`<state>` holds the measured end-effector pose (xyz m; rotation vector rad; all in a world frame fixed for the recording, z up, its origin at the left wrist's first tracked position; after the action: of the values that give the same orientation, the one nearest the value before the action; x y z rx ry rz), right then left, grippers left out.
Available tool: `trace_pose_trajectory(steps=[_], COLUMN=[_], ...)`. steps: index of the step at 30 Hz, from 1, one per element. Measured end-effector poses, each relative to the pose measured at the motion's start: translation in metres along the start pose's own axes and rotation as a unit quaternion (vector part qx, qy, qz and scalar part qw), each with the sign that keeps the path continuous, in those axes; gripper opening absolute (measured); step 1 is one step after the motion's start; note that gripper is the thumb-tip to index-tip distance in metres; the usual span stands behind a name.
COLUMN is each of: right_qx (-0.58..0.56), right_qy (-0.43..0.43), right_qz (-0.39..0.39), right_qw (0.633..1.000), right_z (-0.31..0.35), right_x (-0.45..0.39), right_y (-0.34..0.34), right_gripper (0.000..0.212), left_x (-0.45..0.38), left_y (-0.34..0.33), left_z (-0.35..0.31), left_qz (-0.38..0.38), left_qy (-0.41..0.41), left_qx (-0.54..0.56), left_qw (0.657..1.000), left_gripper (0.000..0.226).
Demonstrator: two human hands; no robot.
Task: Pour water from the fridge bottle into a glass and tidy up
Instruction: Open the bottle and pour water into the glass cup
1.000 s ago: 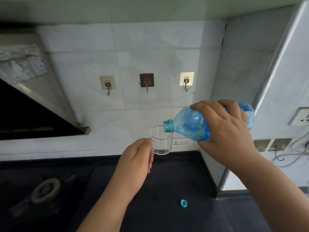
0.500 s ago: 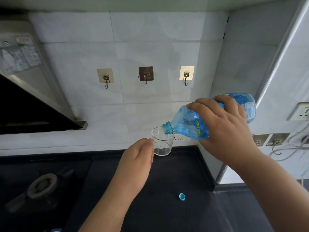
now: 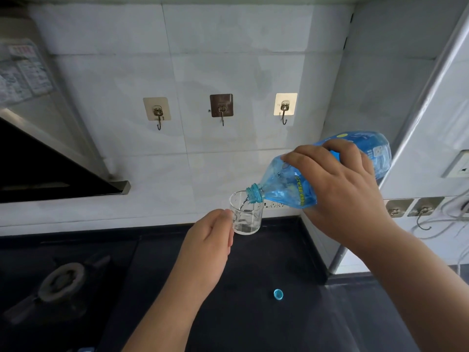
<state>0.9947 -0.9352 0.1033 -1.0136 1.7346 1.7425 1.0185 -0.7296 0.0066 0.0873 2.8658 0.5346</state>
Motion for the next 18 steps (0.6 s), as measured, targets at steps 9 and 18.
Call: trace_pose_trajectory(steps=[9, 18], right_qx=[0.013, 0.024], right_qy=[0.003, 0.005], right_qz=[-0.007, -0.030], right_qw=[1.000, 0.999], right_z=[0.005, 0.006], right_x=[-0.001, -0.004], right_y=[-0.006, -0.003], right_gripper=[0.067, 0.060], left_x=[-0.006, -0.009], left_y=[0.002, 0.006], left_z=[0.008, 0.014], left_qz=[0.009, 0.010], left_qy=[0.005, -0.002], left_qx=[-0.001, 0.010], left_qw=[1.000, 1.000], left_gripper=[0.046, 0.043])
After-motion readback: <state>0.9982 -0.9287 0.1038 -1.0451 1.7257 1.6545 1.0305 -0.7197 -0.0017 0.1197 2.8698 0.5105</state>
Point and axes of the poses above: each hand's wrist, its own x-axis away from the middle knuckle, its own y-axis out of the back of the hand, z = x × y, the point moved 9 cm from there along -x, towards the middle knuckle, and after that the axes turned 7 degrees about -y, right-handed, at the moved point
